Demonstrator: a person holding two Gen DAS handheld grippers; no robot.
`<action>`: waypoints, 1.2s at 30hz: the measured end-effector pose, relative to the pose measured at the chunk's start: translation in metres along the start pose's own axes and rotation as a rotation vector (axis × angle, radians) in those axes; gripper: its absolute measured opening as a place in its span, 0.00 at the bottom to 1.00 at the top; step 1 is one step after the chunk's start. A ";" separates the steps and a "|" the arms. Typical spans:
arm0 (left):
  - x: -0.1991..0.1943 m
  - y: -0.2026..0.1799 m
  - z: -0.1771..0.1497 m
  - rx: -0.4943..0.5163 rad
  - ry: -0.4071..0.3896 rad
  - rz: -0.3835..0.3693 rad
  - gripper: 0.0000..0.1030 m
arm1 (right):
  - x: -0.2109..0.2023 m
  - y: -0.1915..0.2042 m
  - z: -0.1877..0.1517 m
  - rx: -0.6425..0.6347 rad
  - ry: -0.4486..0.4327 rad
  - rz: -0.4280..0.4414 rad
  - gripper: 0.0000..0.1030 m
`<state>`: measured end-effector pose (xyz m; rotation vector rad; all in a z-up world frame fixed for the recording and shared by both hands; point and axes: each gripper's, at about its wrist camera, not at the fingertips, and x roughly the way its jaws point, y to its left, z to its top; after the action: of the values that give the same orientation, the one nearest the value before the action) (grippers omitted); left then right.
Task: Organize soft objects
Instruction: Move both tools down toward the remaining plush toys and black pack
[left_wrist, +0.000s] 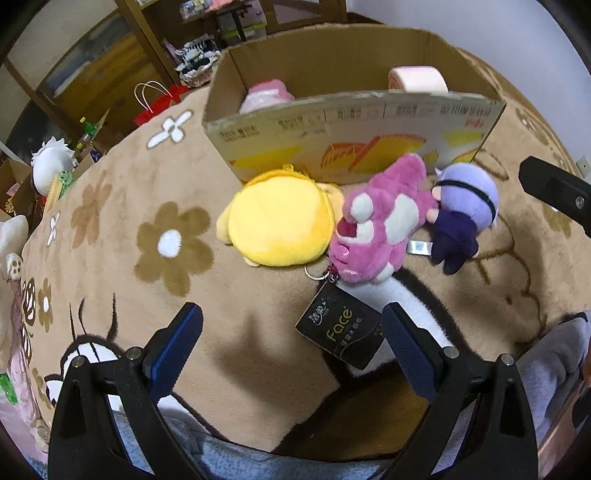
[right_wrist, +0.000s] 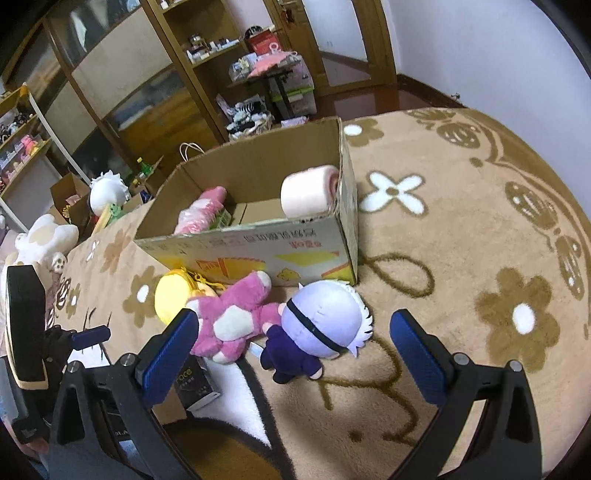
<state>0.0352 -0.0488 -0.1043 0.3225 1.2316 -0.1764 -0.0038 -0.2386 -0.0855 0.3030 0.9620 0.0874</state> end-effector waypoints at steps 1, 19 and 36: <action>0.002 -0.001 0.000 0.002 0.004 0.001 0.94 | 0.003 0.000 0.000 0.002 0.008 -0.001 1.00; 0.045 -0.014 0.000 0.029 0.138 -0.029 0.94 | 0.054 -0.014 -0.004 0.052 0.149 -0.003 1.00; 0.060 -0.025 0.005 0.045 0.192 -0.119 0.94 | 0.084 -0.014 -0.008 0.058 0.229 -0.027 1.00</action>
<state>0.0520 -0.0715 -0.1629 0.3101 1.4393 -0.2811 0.0373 -0.2327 -0.1607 0.3377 1.1966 0.0706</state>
